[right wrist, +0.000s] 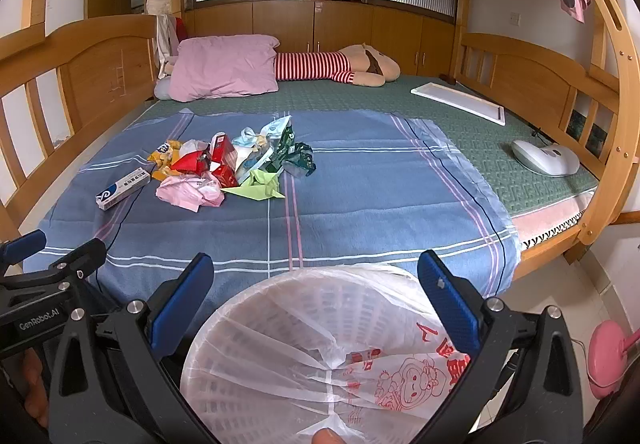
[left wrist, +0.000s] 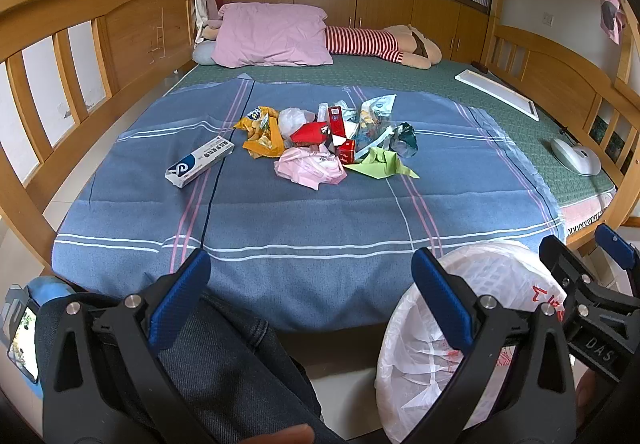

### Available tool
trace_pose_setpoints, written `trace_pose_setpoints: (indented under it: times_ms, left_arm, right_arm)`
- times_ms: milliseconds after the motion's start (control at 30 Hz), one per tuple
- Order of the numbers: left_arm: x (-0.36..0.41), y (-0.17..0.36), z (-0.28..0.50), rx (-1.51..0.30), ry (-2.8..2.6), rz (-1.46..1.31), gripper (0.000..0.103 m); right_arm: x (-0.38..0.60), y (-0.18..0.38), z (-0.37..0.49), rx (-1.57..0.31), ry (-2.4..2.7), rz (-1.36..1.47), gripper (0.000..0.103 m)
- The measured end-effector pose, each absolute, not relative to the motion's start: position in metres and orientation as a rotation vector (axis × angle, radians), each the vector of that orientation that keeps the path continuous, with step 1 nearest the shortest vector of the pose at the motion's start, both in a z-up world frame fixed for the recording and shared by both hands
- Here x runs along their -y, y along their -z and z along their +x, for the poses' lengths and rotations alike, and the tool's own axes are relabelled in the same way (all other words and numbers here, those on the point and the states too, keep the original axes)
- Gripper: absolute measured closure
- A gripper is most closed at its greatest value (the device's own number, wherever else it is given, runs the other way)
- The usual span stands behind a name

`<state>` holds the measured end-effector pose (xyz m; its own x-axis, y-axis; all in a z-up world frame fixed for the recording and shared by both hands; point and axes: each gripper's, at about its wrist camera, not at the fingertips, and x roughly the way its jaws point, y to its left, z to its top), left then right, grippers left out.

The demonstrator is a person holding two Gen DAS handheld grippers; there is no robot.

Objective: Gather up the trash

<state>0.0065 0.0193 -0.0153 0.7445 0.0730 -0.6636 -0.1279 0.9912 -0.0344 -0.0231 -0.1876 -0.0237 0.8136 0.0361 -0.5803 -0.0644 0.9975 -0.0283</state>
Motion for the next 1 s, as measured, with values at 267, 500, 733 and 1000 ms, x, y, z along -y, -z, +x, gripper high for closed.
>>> trace_pose_setpoints:
  times_ms: [267,500,733,1000]
  left_arm:
    - [-0.0193,0.0153,0.0067,-0.724,-0.111,-0.08,0.003]
    - [-0.0185,0.0172,0.0053,-0.726,-0.111,-0.08,0.003]
    - [-0.0186,0.0172,0.0054,-0.727,-0.111,-0.08,0.003]
    - [-0.0184,0.017,0.0053,-0.727,-0.112,-0.08,0.003]
  right_arm:
    - [0.1877,0.0254,-0.0232,-0.623,-0.054,-0.046,0.003]
    - [0.1867,0.0268,-0.0236,-0.626,-0.056,-0.046,0.003]
    - [0.1866,0.0267,-0.0234,-0.626,-0.056,-0.046,0.003]
    - [0.1863,0.0265,-0.0235,-0.626,-0.056,-0.047,0.003]
